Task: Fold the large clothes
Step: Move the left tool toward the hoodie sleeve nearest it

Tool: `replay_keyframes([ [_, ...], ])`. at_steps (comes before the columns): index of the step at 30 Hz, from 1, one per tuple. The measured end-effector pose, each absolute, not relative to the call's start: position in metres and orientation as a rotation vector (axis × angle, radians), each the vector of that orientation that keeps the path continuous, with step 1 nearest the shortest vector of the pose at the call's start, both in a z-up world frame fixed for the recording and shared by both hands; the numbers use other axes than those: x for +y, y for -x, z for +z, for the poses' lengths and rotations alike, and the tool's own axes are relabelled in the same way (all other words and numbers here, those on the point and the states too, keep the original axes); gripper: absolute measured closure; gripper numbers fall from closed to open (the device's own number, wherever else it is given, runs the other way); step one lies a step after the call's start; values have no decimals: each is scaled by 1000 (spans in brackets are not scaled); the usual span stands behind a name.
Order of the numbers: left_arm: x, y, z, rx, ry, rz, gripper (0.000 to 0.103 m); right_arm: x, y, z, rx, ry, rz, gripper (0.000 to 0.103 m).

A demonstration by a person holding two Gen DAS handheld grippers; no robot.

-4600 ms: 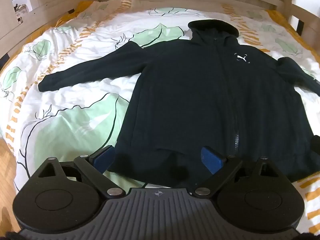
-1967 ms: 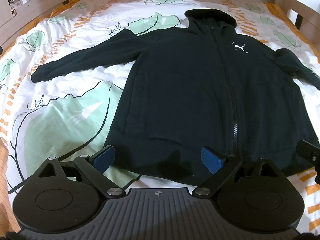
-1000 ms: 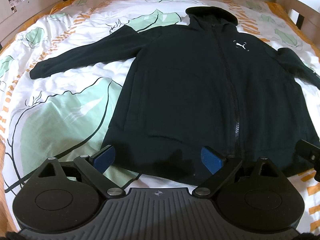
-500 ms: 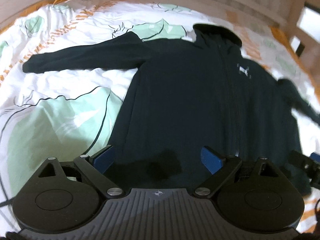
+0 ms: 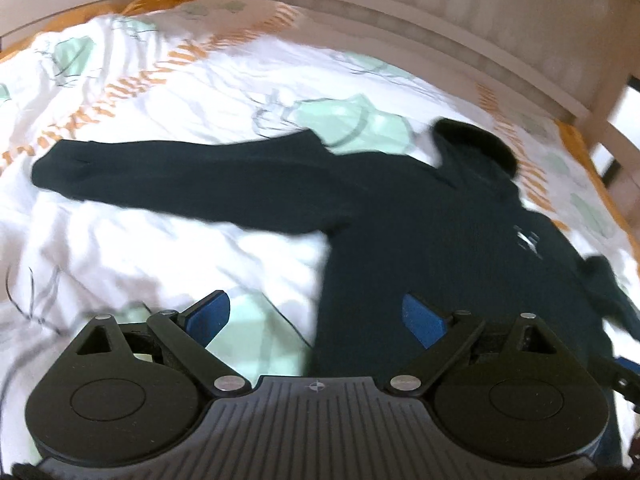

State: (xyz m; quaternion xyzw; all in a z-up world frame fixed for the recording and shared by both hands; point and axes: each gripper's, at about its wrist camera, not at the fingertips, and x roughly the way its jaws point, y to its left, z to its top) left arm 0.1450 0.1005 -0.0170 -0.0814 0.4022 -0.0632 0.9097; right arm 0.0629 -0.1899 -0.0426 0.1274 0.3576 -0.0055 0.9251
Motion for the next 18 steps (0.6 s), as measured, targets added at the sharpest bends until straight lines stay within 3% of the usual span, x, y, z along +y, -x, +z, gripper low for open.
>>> replay_keyframes([
  [18, 231, -259, -64, 861, 300, 125, 9, -125, -197, -63, 715, -123, 65, 1],
])
